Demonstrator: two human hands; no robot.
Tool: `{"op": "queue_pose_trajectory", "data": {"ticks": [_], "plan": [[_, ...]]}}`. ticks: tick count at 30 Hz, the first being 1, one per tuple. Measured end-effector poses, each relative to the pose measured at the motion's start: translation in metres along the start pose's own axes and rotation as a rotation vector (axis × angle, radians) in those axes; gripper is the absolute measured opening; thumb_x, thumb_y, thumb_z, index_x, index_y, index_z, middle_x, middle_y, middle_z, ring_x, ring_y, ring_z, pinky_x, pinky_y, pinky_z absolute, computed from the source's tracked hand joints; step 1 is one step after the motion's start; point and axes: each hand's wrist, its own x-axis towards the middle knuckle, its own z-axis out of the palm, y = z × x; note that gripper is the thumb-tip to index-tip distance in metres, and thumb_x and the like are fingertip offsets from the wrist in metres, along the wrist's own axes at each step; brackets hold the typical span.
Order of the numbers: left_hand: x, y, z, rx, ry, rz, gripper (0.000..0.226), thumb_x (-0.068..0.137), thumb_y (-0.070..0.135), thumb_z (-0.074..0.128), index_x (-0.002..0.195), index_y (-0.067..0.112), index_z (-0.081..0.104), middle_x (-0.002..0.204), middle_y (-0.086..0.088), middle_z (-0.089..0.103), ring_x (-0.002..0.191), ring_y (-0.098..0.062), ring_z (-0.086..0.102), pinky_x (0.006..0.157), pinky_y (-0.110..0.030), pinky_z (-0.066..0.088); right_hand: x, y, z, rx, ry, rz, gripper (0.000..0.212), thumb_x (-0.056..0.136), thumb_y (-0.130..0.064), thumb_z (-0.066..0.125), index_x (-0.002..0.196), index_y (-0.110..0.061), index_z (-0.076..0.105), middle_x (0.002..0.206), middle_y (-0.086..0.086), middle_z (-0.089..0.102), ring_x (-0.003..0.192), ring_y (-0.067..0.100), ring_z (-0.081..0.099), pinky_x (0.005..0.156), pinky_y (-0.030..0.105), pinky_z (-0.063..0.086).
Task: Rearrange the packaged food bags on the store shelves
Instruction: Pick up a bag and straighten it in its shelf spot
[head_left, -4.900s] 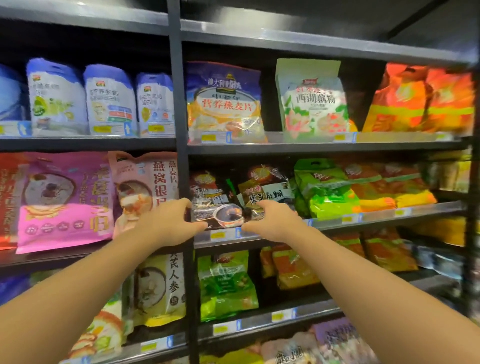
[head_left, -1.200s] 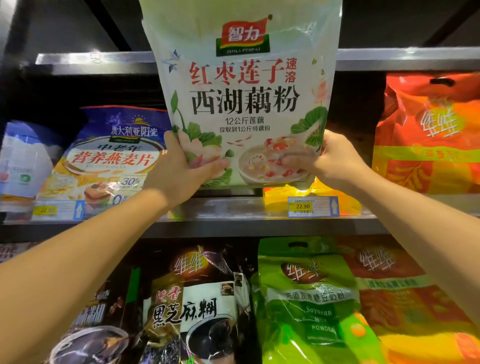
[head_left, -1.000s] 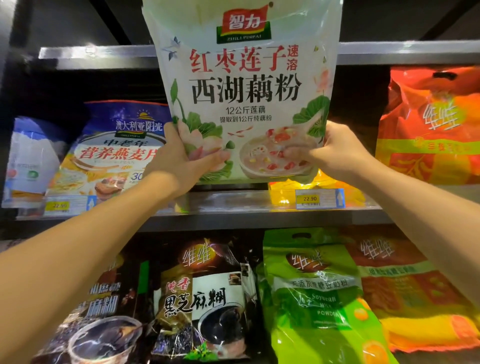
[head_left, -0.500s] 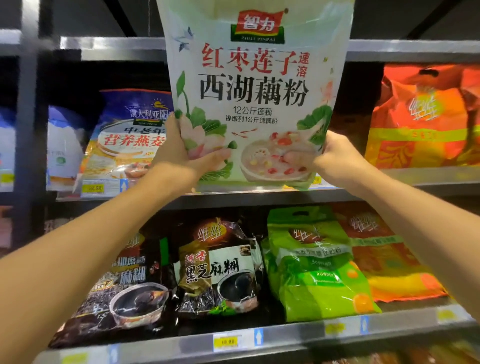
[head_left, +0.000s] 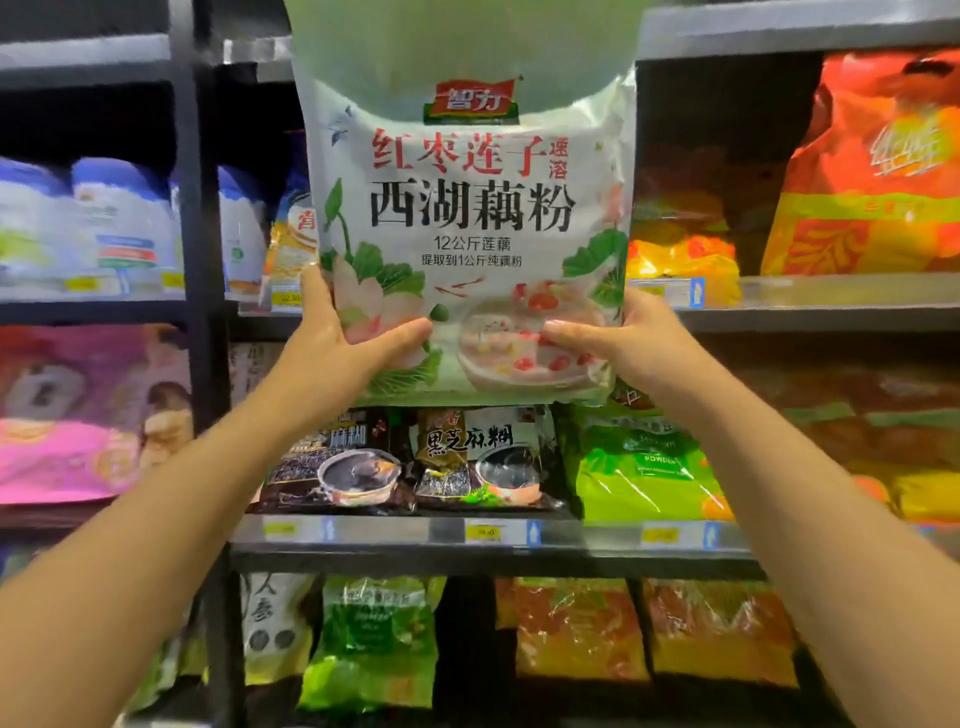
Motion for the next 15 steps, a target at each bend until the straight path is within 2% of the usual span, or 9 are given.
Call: {"op": "queue_pose_trajectory", "data": {"ticks": [2,5,7,11,13,15], "plan": [[-0.023,0.000,-0.008,-0.065,0.045,-0.041,0.112,0.065,0.065,0.088,0.152,0.037,0.023,0.147,0.018,0.052,0.120,0.010,0.059,0.107,-0.029,0.046,-0.014,0.004,0.018,0.065,-0.005,0.015,0.058,0.072,-0.040,0.094,0.122,-0.019,0.074,0.111,-0.008,0.081,0.106,0.013,0.077,0.104,0.043,0.055],[-0.057,-0.004,-0.019,-0.135,0.126,-0.071,0.092,0.073,0.040,0.092,0.145,0.027,0.037,0.133,0.015,0.064,0.114,0.003,0.066,0.095,-0.022,0.056,-0.032,0.008,0.046,0.131,-0.054,0.036,0.038,0.074,-0.034,0.092,0.108,-0.027,0.078,0.106,-0.008,0.082,0.100,0.012,0.078,0.100,0.039,0.056],[-0.076,-0.007,-0.030,-0.156,0.160,-0.055,0.075,0.076,0.026,0.091,0.136,0.028,0.046,0.123,0.018,0.069,0.109,0.002,0.069,0.082,-0.015,0.058,-0.043,0.008,0.065,0.132,-0.093,0.051,0.029,0.080,-0.031,0.089,0.106,-0.034,0.078,0.108,-0.011,0.081,0.102,0.009,0.078,0.098,0.038,0.056],[-0.107,-0.010,-0.061,-0.153,0.208,-0.056,0.068,0.078,0.017,0.090,0.133,0.026,0.049,0.119,0.021,0.071,0.106,0.001,0.071,0.080,-0.010,0.055,-0.062,0.001,0.106,0.154,-0.126,0.073,0.034,0.086,-0.029,0.086,0.117,-0.033,0.074,0.111,-0.013,0.080,0.105,0.008,0.076,0.095,0.036,0.058],[-0.119,-0.015,-0.080,-0.162,0.207,-0.081,0.069,0.078,0.019,0.090,0.134,0.027,0.051,0.120,0.021,0.072,0.105,0.000,0.071,0.082,-0.012,0.055,-0.072,-0.007,0.127,0.173,-0.141,0.075,0.031,0.087,-0.027,0.085,0.116,-0.032,0.074,0.109,-0.011,0.081,0.101,0.009,0.078,0.085,0.026,0.063],[-0.134,-0.023,-0.102,-0.178,0.208,-0.112,0.068,0.077,0.023,0.090,0.133,0.032,0.051,0.120,0.025,0.071,0.105,0.002,0.071,0.083,-0.011,0.055,-0.079,-0.017,0.150,0.191,-0.162,0.073,0.029,0.087,-0.026,0.085,0.113,-0.032,0.074,0.106,-0.011,0.081,0.097,0.008,0.078,0.073,0.015,0.060]]}}
